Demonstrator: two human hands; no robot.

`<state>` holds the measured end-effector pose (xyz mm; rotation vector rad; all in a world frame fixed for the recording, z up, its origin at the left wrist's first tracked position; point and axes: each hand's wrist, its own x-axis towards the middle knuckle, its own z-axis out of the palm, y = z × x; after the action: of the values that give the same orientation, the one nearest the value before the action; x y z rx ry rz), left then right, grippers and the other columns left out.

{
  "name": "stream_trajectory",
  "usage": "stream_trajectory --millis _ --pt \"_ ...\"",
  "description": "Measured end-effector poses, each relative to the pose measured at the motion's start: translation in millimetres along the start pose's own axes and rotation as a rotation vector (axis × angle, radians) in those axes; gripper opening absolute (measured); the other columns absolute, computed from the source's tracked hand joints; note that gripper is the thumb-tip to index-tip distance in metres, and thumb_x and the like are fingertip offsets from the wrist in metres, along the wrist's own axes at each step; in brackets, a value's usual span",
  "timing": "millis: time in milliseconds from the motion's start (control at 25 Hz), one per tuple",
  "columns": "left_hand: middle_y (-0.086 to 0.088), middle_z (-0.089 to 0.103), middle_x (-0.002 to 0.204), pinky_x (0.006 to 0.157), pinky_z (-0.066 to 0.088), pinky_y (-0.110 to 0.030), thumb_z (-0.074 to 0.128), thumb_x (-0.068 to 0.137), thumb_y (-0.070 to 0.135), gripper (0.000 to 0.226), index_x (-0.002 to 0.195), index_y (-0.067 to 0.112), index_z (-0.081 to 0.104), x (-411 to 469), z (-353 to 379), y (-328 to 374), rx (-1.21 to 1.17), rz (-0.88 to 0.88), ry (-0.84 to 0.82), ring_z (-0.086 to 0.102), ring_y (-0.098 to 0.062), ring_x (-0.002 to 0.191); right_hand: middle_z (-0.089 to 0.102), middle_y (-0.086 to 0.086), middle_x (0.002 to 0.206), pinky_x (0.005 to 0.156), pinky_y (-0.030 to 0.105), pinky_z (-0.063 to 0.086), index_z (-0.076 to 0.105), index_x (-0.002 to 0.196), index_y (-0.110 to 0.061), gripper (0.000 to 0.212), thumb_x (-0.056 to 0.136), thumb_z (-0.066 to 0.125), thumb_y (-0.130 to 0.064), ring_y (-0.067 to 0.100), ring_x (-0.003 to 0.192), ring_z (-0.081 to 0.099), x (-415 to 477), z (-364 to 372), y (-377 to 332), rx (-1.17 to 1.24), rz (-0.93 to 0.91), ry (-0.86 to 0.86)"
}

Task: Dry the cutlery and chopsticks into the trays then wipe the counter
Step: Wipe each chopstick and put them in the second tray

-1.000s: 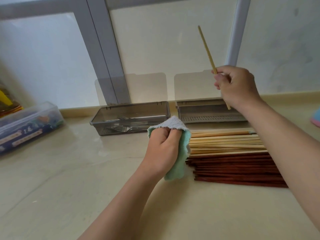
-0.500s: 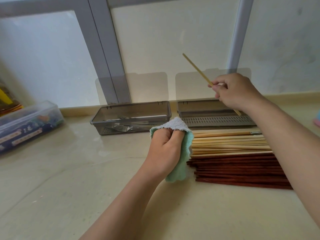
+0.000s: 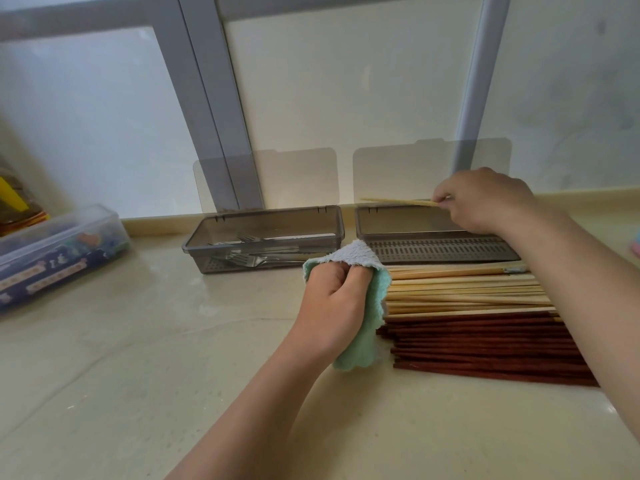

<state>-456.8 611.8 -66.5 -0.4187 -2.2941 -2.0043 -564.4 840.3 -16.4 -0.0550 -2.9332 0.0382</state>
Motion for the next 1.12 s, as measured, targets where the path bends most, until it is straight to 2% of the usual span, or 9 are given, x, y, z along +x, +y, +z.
stream_trajectory --millis 80,160,320,480,600,680,760,920,1120 --pt "0.010 0.044 0.043 0.042 0.034 -0.013 0.043 0.101 0.005 0.043 0.058 0.007 0.045 1.0 -0.8 -1.6 0.009 0.002 0.003 0.043 -0.001 0.037 0.069 0.004 0.105 0.074 0.040 0.052 0.072 0.101 -0.026 0.025 0.095 0.052 -0.013 0.029 0.092 0.061 2.5 2.7 -0.8 -0.093 0.010 -0.021" --pt "0.009 0.043 0.044 0.042 0.034 -0.014 0.044 0.101 0.007 0.043 0.058 0.007 0.046 1.5 -1.0 -2.8 0.024 0.000 0.005 0.042 -0.001 0.038 0.067 0.002 0.110 0.079 0.041 0.052 0.071 0.104 -0.031 0.025 0.097 0.053 -0.015 0.028 0.095 0.060 6.4 5.1 -1.5 -0.112 0.016 -0.083" --pt "0.010 0.042 0.044 0.042 0.033 -0.013 0.044 0.101 0.008 0.043 0.058 0.008 0.045 1.7 -1.1 -2.6 0.034 -0.008 0.011 0.041 -0.001 0.037 0.067 0.002 0.123 0.090 0.043 0.052 0.070 0.119 -0.027 0.025 0.100 0.054 -0.022 0.028 0.109 0.060 10.3 10.5 -4.1 0.022 0.009 -0.156" --pt "0.009 0.042 0.044 0.042 0.032 -0.014 0.044 0.101 0.008 0.043 0.058 0.008 0.045 2.2 -1.3 -2.5 0.036 -0.004 0.012 0.040 -0.002 0.037 0.066 0.002 0.117 0.085 0.032 0.044 0.070 0.115 -0.019 0.026 0.101 0.049 -0.015 0.022 0.105 0.059 -4.5 14.2 -8.9 0.172 -0.077 -0.105" --pt "0.010 0.042 0.043 0.041 0.032 -0.013 0.044 0.101 0.007 0.043 0.057 0.007 0.045 1.4 -0.6 -1.2 0.029 -0.010 0.011 0.040 -0.001 0.037 0.065 -0.008 0.107 0.083 0.028 0.045 0.071 0.111 -0.023 0.024 0.098 0.051 -0.017 0.012 0.099 0.059 -19.7 8.9 -13.1 0.313 -0.190 -0.196" --pt "0.011 0.042 0.041 0.041 0.032 -0.012 0.043 0.101 0.005 0.046 0.055 0.008 0.044 0.4 0.1 -0.1 0.034 -0.009 -0.005 0.041 -0.001 0.036 0.066 -0.010 0.099 0.072 0.025 0.046 0.069 0.103 -0.027 0.015 0.095 0.059 -0.019 0.008 0.091 0.060 -24.8 12.8 -13.1 0.287 -0.229 -0.236" --pt "0.011 0.043 0.040 0.041 0.032 -0.012 0.043 0.101 0.005 0.048 0.053 0.010 0.044 -0.9 1.2 1.0 0.040 -0.011 -0.018 0.041 -0.001 0.036 0.064 -0.008 0.092 0.064 0.026 0.043 0.066 0.093 -0.027 0.012 0.095 0.061 -0.015 0.011 0.086 0.059 -26.7 22.3 -12.3 0.211 -0.232 -0.208" --pt "0.012 0.043 0.040 0.041 0.032 -0.012 0.043 0.101 0.005 0.048 0.053 0.011 0.044 -1.3 1.6 1.0 0.049 -0.006 -0.012 0.042 -0.001 0.036 0.059 -0.008 0.084 0.059 0.027 0.037 0.058 0.079 -0.028 0.025 0.096 0.060 -0.011 0.015 0.082 0.056 -23.2 35.2 -12.1 0.211 -0.228 -0.137" --pt "0.011 0.044 0.041 0.042 0.033 -0.012 0.043 0.101 0.006 0.047 0.055 0.010 0.044 -0.2 0.6 -0.3 0.054 -0.004 -0.012 0.042 0.000 0.037 0.058 -0.006 0.083 0.058 0.027 0.036 0.056 0.078 -0.027 0.026 0.097 0.058 -0.009 0.009 0.078 0.053 -20.8 43.1 -12.2 0.233 -0.237 -0.117"
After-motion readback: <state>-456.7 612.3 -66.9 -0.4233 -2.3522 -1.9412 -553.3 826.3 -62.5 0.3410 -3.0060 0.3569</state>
